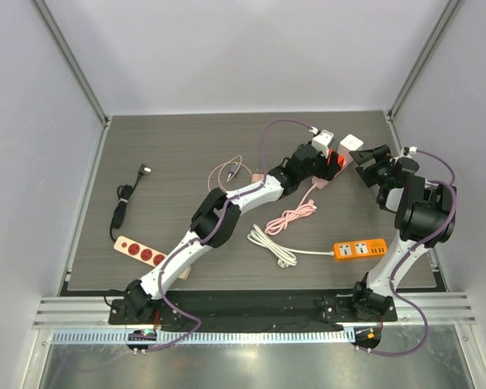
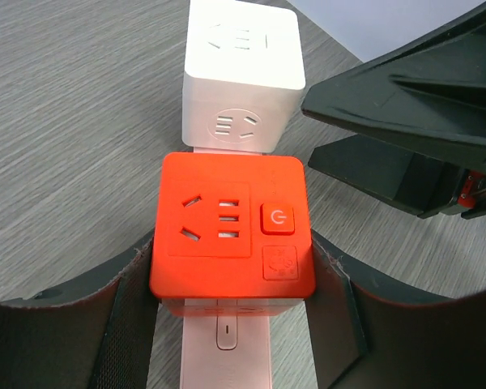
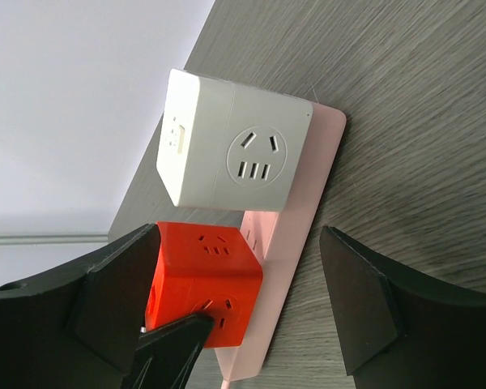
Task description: Pull the plug off the socket
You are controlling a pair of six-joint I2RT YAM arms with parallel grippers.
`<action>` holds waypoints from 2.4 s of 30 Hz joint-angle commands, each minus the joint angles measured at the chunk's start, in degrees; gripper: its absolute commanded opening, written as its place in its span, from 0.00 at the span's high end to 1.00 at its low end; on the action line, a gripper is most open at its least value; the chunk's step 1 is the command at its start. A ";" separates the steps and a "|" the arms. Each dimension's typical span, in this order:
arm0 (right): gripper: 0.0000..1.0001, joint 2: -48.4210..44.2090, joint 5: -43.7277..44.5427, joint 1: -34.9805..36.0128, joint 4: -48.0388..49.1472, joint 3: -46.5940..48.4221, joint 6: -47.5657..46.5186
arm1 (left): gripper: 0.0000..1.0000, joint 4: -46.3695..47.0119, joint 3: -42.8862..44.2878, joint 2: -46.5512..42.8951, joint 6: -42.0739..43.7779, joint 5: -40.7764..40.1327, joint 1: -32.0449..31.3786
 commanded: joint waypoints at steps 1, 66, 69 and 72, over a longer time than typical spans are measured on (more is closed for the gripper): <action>0.14 -0.55 -0.79 0.42 1.64 0.89 -0.75 | 0.63 2.38 2.93 0.43 -0.49 -0.53 0.25; 0.45 7.18 3.69 8.60 -1.89 3.27 5.75 | 1.00 6.42 -14.65 -15.22 -10.78 12.74 3.68; 0.46 7.97 2.73 8.69 0.75 2.48 6.10 | 1.00 7.21 -14.30 -15.22 -11.57 13.71 3.68; 0.54 8.50 2.82 8.68 1.63 1.51 6.37 | 1.00 7.91 -13.95 -15.13 -12.36 14.33 3.68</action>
